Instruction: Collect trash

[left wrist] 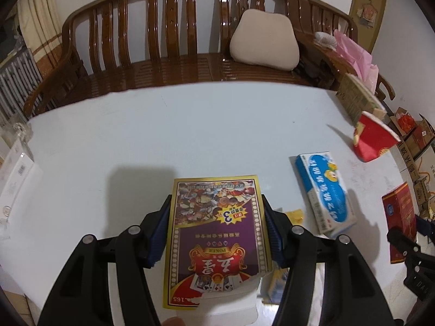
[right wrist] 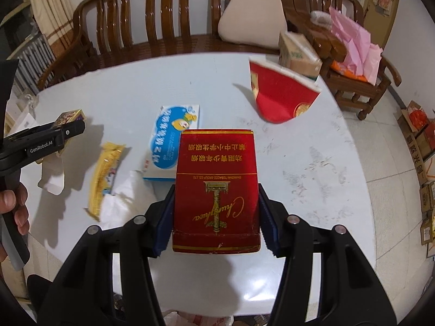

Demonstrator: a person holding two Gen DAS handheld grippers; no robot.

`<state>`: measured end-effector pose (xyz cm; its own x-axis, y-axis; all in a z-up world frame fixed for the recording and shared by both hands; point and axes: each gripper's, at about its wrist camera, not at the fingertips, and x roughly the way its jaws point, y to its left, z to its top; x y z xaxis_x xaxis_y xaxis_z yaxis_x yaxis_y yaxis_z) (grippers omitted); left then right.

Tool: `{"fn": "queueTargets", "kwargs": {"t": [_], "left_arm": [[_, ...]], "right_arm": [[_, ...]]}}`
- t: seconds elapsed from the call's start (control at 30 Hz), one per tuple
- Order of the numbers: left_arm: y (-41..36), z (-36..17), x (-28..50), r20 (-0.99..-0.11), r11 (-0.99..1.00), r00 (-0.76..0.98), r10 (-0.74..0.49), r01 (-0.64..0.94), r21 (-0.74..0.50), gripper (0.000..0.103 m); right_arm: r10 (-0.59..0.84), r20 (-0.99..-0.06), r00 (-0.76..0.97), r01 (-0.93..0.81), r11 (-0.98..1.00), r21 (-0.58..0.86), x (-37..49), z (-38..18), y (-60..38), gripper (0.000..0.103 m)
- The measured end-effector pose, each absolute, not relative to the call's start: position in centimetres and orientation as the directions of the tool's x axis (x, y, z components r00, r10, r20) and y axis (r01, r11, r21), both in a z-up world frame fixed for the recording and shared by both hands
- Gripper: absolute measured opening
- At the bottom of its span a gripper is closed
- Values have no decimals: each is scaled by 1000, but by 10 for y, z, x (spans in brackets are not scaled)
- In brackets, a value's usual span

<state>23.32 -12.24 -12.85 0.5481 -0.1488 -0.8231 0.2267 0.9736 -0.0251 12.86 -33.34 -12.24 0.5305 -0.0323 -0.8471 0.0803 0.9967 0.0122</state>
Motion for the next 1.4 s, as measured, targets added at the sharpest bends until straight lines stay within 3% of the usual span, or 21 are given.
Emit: {"fn": "queueTargets", "kwargs": {"t": [0.83,1.4], "left_arm": [[-132,-22,86,-685,926,668,-290,377,-24,58],[-114,-30,-29,-616,902,719,-322,430,30,58]], "right_arm": [[3,-713,701,18,1000,22,7,-9,-321,53],[50,-634,772,-48,999,21,-106,-4,-294,53]]}}
